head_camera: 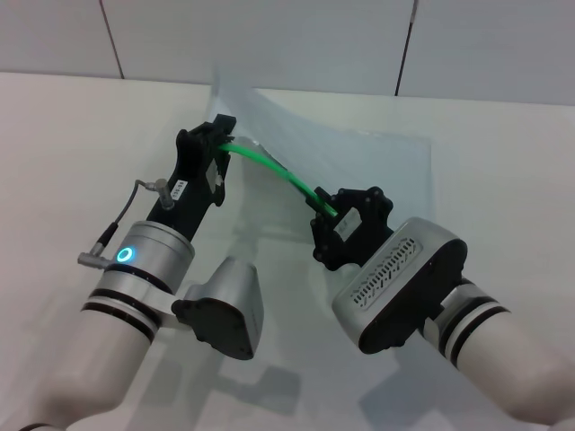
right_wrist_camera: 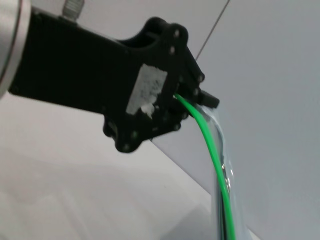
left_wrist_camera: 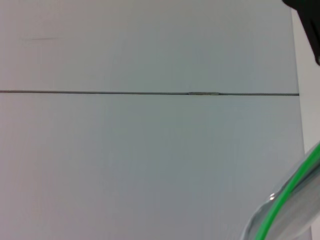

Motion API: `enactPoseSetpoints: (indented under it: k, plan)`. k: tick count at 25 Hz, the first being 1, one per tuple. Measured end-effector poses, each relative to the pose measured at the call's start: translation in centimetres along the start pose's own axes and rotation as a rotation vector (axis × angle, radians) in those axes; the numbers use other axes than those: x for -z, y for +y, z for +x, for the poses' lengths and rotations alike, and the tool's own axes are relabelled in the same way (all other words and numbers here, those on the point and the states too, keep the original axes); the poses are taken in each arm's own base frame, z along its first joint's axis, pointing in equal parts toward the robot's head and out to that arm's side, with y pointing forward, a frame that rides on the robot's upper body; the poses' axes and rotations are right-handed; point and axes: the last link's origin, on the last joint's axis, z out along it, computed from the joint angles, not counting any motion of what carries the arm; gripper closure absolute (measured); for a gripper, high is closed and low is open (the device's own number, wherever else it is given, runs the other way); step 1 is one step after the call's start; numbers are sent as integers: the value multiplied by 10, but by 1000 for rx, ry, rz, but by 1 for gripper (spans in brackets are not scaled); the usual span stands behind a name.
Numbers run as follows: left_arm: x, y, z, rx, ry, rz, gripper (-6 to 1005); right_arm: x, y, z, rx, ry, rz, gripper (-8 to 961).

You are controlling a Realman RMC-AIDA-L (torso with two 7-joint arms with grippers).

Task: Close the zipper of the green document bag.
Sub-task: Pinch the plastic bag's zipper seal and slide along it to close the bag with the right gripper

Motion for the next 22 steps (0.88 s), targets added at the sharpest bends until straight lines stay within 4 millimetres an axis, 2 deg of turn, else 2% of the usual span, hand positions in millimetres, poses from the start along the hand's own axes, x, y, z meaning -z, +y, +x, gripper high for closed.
enactPoseSetpoints:
  k: [22]
  plan:
    - [0, 1, 0, -1, 4, -7, 947, 1, -16, 29, -3, 93, 51, 876]
